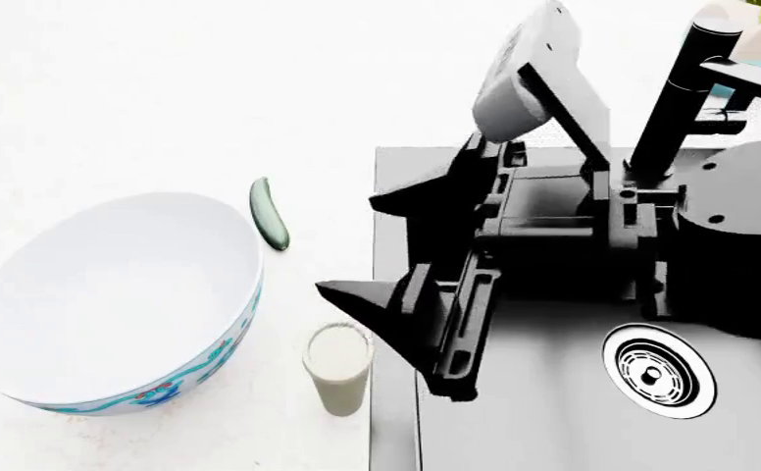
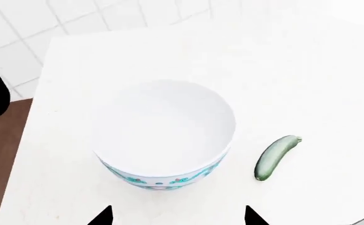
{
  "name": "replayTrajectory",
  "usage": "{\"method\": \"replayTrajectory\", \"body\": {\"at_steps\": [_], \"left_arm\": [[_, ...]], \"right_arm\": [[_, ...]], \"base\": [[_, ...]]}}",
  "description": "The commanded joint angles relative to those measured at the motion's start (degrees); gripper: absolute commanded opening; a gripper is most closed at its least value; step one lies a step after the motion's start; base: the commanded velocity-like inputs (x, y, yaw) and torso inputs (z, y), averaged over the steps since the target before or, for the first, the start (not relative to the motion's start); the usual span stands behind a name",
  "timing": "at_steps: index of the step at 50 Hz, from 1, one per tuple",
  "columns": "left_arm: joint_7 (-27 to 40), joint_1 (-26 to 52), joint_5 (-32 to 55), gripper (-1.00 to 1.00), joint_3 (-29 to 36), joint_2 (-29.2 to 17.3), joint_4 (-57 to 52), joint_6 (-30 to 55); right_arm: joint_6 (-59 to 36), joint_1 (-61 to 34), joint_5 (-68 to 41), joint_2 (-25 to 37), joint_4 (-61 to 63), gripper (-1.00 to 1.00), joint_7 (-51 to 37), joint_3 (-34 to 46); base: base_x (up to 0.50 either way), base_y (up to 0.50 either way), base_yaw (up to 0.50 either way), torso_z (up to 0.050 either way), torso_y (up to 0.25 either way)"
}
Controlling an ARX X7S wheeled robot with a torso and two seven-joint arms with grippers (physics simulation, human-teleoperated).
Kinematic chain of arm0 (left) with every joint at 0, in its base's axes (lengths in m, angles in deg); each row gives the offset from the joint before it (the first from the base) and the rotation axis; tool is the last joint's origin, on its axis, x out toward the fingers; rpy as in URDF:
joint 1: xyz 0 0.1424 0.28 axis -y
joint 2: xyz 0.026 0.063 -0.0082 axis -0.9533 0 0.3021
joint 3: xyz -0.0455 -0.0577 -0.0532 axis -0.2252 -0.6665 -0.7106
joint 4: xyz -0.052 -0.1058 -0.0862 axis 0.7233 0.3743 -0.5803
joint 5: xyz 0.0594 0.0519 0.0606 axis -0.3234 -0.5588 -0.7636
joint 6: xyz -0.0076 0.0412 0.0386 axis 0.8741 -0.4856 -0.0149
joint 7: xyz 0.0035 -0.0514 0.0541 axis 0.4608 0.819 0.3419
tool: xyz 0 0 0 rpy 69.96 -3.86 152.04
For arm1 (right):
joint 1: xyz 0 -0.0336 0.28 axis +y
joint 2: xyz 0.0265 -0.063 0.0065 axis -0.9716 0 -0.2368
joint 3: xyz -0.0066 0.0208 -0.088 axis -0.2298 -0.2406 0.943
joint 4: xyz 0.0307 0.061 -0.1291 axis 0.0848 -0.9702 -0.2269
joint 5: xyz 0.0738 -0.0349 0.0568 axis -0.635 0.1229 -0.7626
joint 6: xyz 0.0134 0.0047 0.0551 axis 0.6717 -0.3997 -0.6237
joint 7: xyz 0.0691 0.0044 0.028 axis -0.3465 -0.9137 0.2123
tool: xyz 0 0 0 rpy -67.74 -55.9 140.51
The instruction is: Pick the cup and bowl from the sink and place them on the counter for drying.
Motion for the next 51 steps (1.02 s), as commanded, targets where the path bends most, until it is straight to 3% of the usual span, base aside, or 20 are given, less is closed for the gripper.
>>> {"method": "replayTrajectory", "body": {"at_steps": [1, 9, 16, 34, 51], "left_arm": [[0.8, 4.8, -0.3, 1.0, 6.4, -2.0, -0.2, -2.8], [1.5, 10.8, -0.5, 1.0, 13.8, -2.9, -0.7, -5.4], [2.0, 13.4, -1.1, 1.0, 17.0, -2.4, -1.1, -6.2], [1.5, 10.7, -4.9, 1.0, 14.5, -0.6, -1.9, -5.3], [1.6, 8.2, -5.7, 1.0, 11.6, 0.6, -2.8, -5.0]], "right_arm": [[13.0, 7.8, -0.5, 10.4, 10.1, 1.0, -3.8, -9.2], [28.0, 19.2, 5.8, 17.1, 17.1, 1.0, -7.2, -15.9], [37.7, 24.5, 12.3, 17.8, 20.3, 1.0, -11.7, -20.4], [55.9, 38.3, 38.1, 13.5, 23.8, 1.0, -22.5, -28.4], [64.8, 46.5, 54.1, 8.4, 26.5, 1.0, -27.6, -32.2]], "base": [[0.0, 0.0, 0.0, 0.0, 0.0], [0.0, 0.0, 0.0, 0.0, 0.0], [0.0, 0.0, 0.0, 0.0, 0.0], [0.0, 0.0, 0.0, 0.0, 0.0], [0.0, 0.0, 0.0, 0.0, 0.0]]}}
